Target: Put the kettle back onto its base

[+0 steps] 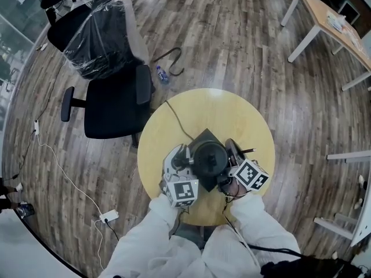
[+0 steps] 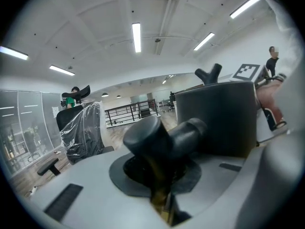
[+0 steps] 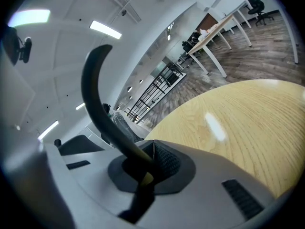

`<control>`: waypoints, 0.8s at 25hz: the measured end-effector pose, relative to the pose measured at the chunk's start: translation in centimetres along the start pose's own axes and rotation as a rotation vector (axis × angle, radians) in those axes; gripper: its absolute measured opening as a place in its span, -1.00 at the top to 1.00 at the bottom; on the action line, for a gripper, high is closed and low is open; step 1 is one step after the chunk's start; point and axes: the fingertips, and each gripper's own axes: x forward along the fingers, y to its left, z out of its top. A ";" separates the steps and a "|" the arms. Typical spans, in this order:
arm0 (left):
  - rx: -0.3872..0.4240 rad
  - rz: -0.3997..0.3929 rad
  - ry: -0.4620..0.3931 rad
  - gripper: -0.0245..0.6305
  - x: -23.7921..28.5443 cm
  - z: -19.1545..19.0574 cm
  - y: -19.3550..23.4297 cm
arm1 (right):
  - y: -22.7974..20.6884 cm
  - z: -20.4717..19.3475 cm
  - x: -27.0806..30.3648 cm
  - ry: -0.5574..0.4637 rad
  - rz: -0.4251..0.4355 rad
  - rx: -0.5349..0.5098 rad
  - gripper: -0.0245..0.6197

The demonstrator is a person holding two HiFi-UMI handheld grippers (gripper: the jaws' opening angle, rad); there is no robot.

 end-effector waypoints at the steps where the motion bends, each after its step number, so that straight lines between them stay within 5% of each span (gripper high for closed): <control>1: -0.014 0.009 -0.001 0.84 -0.1 -0.1 0.2 | -0.2 -0.2 -0.1 0.007 -0.005 0.005 0.89; 7: -0.086 -0.008 0.004 0.58 -1.3 -0.9 0.4 | -0.6 -0.6 -1.3 0.013 -0.025 -0.028 0.89; 14: -0.168 -0.021 0.016 0.57 -3.9 -1.3 0.1 | -0.7 -0.9 -2.5 0.006 -0.058 -0.040 0.88; 17: -0.174 -0.028 0.016 0.57 -5.2 -1.3 0.0 | -1.1 -0.7 -3.4 -0.001 -0.118 -0.120 0.62; 20: -0.175 -0.031 0.012 0.57 -6.4 -1.2 0.0 | -1.1 -1.2 -4.6 0.002 -0.140 -0.131 0.60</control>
